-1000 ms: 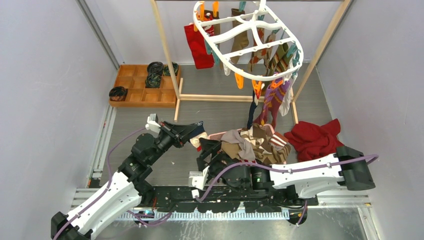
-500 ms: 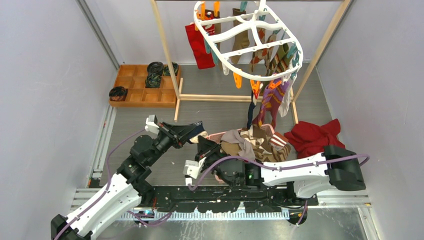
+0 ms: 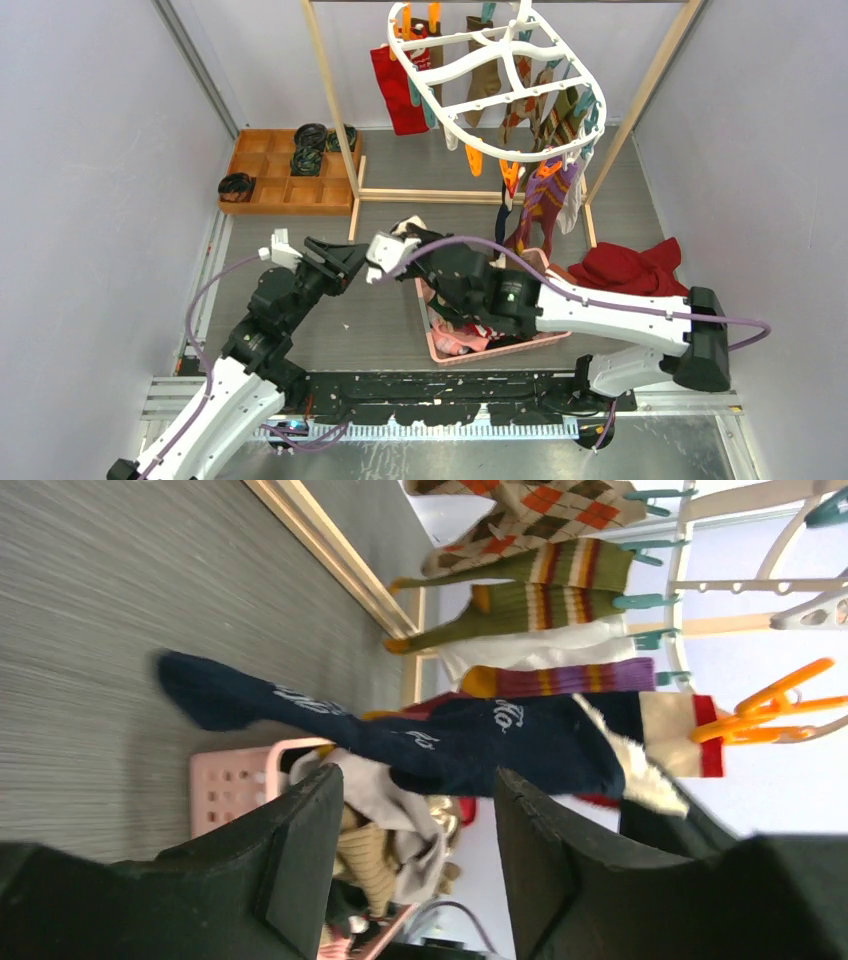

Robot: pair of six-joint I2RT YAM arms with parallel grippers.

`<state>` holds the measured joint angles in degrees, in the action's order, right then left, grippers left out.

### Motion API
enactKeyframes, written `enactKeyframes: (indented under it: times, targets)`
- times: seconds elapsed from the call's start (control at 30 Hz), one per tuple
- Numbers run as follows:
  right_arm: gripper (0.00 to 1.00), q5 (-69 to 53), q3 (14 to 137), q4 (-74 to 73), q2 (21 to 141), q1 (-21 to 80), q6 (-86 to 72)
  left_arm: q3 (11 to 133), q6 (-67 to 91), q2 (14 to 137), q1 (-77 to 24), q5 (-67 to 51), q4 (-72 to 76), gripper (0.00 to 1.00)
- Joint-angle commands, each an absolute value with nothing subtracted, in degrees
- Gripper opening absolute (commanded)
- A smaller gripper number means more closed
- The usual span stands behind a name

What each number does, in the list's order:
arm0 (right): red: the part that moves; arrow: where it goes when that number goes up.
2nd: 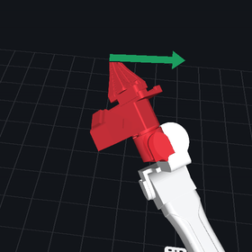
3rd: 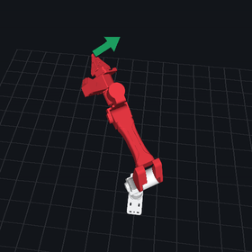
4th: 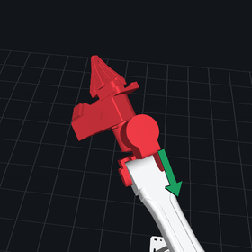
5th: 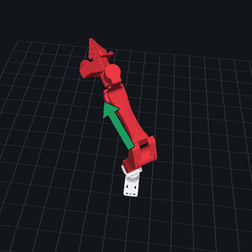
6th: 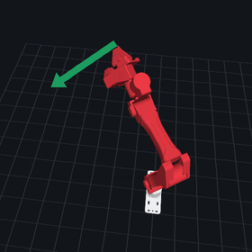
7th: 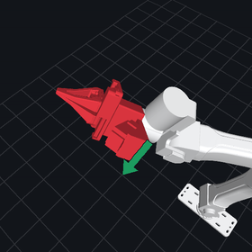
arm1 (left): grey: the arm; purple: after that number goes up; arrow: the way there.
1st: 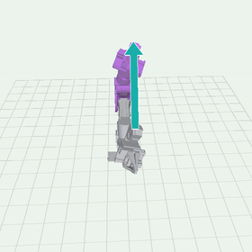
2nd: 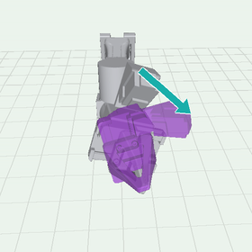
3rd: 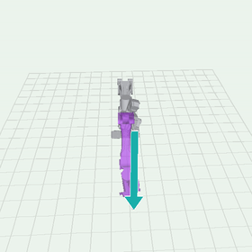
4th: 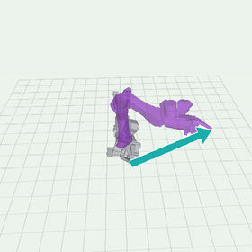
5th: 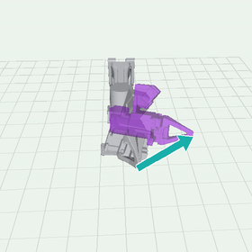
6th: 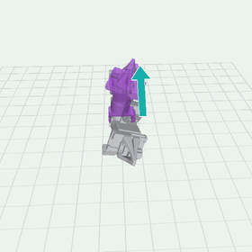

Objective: Clip the socks to the hanger
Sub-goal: Pick up the sock from the bin.

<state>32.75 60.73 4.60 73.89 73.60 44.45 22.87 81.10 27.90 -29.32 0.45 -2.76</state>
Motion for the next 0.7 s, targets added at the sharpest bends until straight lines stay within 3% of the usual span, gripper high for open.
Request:
enactKeyframes:
  times: [0.0, 0.13, 0.2, 0.33, 0.67]
  targets:
    - [0.01, 32.38, 71.25, -12.77, 80.7, 70.78, 33.09, 28.62, 59.23, 20.75, -28.74, 6.97, -18.1, 0.6]
    - [0.01, 25.51, 76.65, -19.42, 84.22, 66.83, 28.11, 27.45, 39.83, 11.41, -28.78, 8.86, -20.59, 0.67]
    - [0.02, 22.22, 79.8, -23.76, 86.39, 65.26, 27.14, 24.25, 32.08, 6.18, -28.75, 3.8, -14.78, 0.75]
    - [0.03, 17.53, 87.53, -33.5, 91.07, 63.8, 26.49, 15.86, 29.07, 1.46, -28.75, -0.95, 0.26, 0.8]
    - [0.04, 9.01, 96.25, -43.07, 94.36, 60.03, 22.76, 3.56, 26.17, 19.09, -28.81, -5.33, 40.73, 0.8]
